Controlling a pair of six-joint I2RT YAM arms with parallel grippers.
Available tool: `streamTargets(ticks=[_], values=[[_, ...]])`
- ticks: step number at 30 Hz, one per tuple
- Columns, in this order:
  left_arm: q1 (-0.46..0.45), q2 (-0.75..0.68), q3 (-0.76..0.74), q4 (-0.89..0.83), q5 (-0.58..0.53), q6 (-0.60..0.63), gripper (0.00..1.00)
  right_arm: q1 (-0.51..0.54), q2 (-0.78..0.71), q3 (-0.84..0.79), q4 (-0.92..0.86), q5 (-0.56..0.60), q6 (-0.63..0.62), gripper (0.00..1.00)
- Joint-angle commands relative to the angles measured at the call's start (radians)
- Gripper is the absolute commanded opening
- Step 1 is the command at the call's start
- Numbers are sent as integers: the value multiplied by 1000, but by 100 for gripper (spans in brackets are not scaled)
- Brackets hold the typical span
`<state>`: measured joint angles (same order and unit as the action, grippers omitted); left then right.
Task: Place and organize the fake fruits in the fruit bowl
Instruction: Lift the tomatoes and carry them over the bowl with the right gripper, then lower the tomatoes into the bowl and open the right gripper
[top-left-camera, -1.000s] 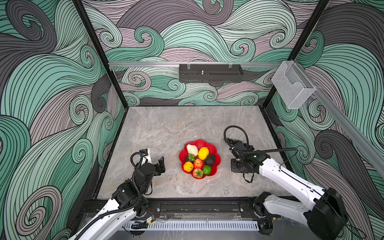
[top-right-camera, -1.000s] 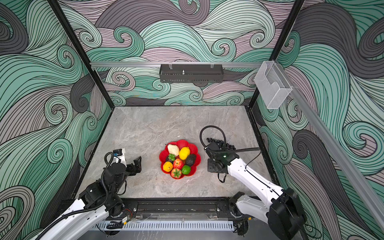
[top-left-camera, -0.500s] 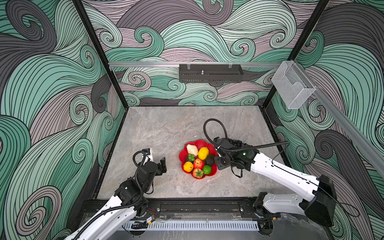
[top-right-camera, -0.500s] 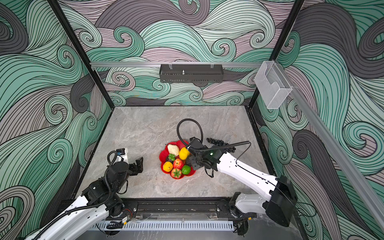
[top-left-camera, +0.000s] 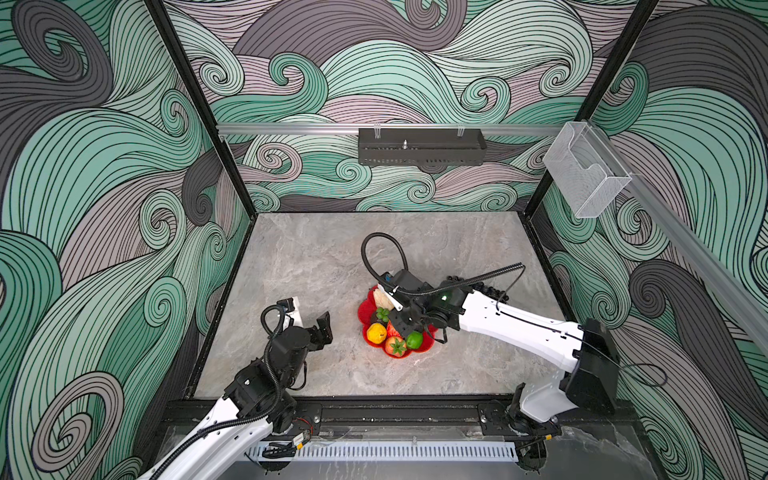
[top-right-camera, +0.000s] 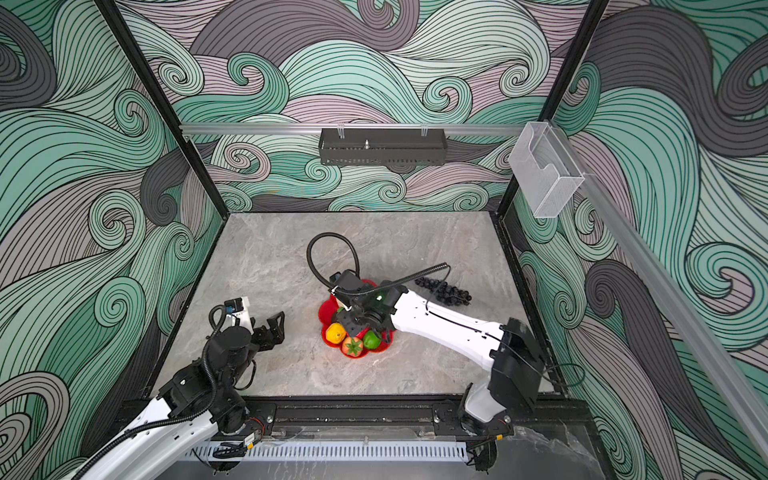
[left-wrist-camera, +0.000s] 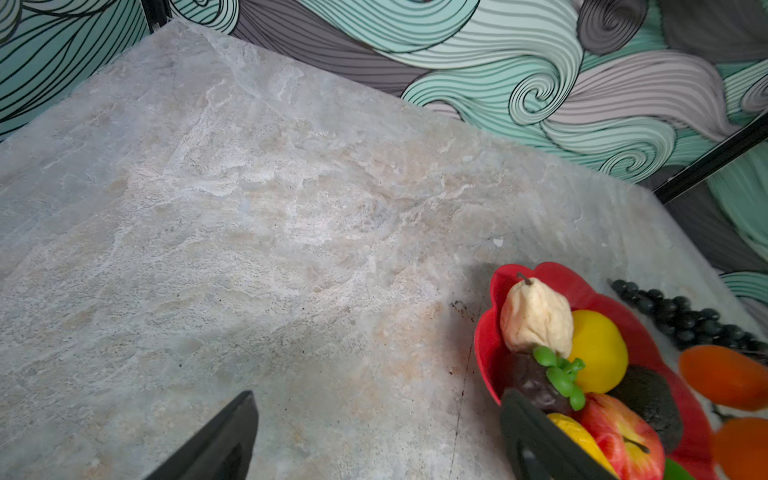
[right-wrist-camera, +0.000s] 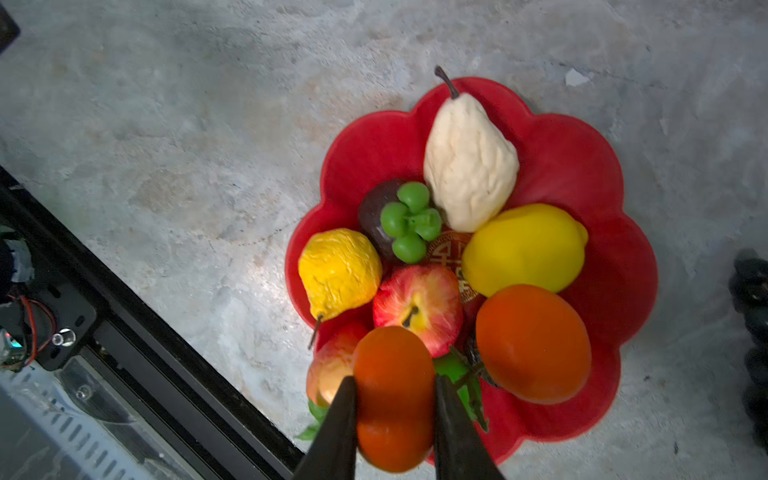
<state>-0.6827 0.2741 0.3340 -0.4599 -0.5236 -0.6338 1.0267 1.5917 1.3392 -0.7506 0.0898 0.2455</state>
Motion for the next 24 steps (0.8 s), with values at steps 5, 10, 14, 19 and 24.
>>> streamTargets(ticks=[5,10,14,19,24], values=[[6,-159,-39,-67,-42,-7,92,36,182,190,-63,31,-43,23],[6,-161,-39,-74,-56,-7,92,65,288,288,-129,94,-50,24],[6,-168,-41,-77,-55,-7,92,85,348,345,-163,135,-63,24],[6,-184,-41,-86,-60,-12,92,98,398,383,-185,175,-82,24],[6,-217,-46,-110,-72,-19,92,102,430,406,-188,192,-96,25]])
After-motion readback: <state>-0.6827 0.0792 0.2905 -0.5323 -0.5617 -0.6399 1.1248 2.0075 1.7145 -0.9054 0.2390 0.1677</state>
